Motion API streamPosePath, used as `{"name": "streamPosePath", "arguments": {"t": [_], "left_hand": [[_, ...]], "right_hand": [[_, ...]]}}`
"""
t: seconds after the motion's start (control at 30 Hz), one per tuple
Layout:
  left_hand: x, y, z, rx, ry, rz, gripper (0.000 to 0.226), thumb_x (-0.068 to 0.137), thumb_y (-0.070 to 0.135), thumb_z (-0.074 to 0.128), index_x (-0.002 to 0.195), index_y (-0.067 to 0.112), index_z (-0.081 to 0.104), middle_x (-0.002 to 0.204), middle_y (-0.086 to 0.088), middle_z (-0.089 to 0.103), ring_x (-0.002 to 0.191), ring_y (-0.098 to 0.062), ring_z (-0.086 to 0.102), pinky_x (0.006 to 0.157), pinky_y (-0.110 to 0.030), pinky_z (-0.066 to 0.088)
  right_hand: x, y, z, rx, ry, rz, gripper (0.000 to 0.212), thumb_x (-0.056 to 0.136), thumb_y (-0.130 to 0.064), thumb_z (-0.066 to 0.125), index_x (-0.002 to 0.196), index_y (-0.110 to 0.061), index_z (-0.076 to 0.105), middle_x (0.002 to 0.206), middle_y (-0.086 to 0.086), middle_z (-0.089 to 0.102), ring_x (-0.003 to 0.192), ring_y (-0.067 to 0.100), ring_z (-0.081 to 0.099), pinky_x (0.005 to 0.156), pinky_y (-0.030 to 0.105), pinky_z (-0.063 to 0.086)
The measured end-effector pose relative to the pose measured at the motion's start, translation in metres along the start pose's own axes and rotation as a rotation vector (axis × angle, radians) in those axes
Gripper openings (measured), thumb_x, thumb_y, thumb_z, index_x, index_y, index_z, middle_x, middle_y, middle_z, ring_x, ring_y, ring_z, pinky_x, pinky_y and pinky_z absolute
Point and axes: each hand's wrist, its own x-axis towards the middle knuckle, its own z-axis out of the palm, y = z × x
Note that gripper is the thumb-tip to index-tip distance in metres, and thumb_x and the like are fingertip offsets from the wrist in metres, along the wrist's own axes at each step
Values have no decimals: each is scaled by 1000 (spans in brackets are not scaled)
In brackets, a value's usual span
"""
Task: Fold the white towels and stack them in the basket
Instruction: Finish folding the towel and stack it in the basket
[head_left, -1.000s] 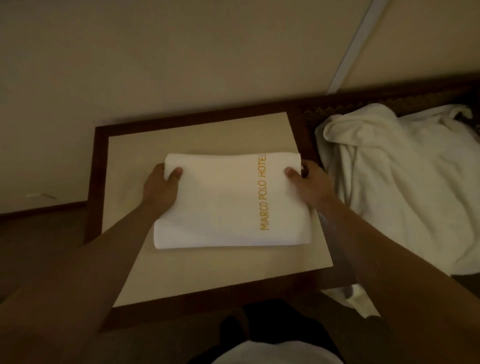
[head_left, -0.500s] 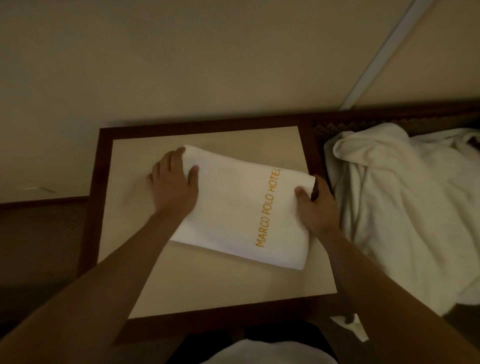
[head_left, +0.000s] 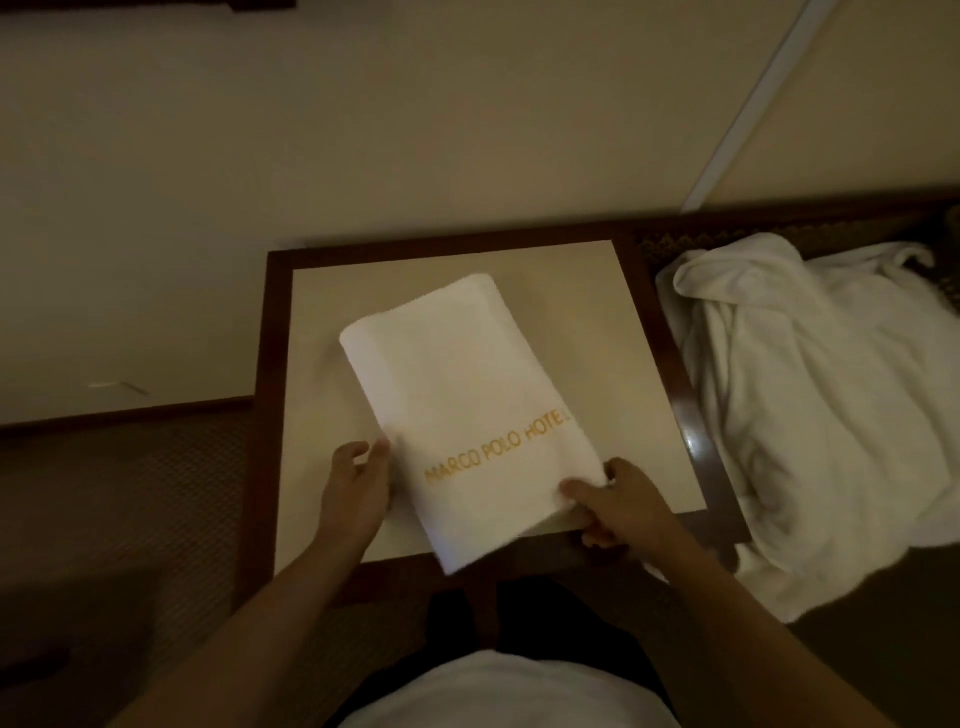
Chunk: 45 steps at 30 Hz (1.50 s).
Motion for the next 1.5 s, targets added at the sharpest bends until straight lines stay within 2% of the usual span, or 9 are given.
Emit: {"name": "streamPosePath", "arguments": {"t": [0.1,0.23,0.3,0.47,0.63,0.83,1.23,1.37,1.5], "left_hand": [[2,-4,-14,21,-67,2,52,99,58,49,134,20,52,119,-5,64,103,-23,64,92,-52,56],[5,-1,-23,63,-99,28,66,96,61,51,143,16,47,128,-4,62,110,-22,61,95,-46,53],[3,2,-20,61,-116,58,66,95,58,56,142,12,47,122,1,61,104,-18,61,88,-37,52],[10,3,-14,56,-98,85,50,90,54,67,120,14,61,110,-1,70,96,-19,68,88,-44,58],[12,-6,-9,208,10,161,61,93,49,65,135,7,50,128,-10,57,115,-30,59,99,-49,51],[23,-1,-14,149,-61,116,61,88,50,70,133,14,52,119,-1,65,103,-22,64,88,-39,55],[35,-4,-26,34,-276,4,89,49,52,89,123,13,59,110,-4,72,93,-21,73,75,-38,62],[39,2,-16,52,-393,26,91,47,51,89,123,12,60,109,-6,74,90,-22,75,78,-46,63],[30,12,7,60,-476,70,84,53,43,88,125,11,59,112,-7,73,91,-22,75,78,-45,63]], "right_hand": [[-25,-4,11,-237,-162,22,56,85,-59,70,101,-6,65,80,10,74,63,19,67,62,32,54],[-17,-31,20,-290,155,-132,61,88,-74,52,95,-13,62,92,4,66,82,16,62,69,31,47],[-6,-39,35,-261,136,-187,58,87,-73,54,99,-17,59,97,-2,63,86,12,59,70,30,45],[8,-37,63,-117,132,-233,45,84,-55,74,95,-12,63,95,-1,67,86,15,65,60,23,48],[8,-22,72,-94,201,-209,57,73,-65,71,98,-15,61,100,1,66,88,18,65,77,39,58],[6,-46,67,43,93,-111,27,80,-33,83,88,-13,65,92,1,67,76,10,61,56,19,45],[-12,-36,71,360,-61,24,30,75,-21,85,97,-3,74,98,13,77,92,30,74,88,45,60],[-28,-26,61,493,-101,43,34,81,-29,82,104,-5,73,96,11,78,88,26,76,73,38,61],[-42,-8,47,515,68,-77,33,85,-31,80,107,-9,71,92,5,79,81,20,76,61,29,59]]}}
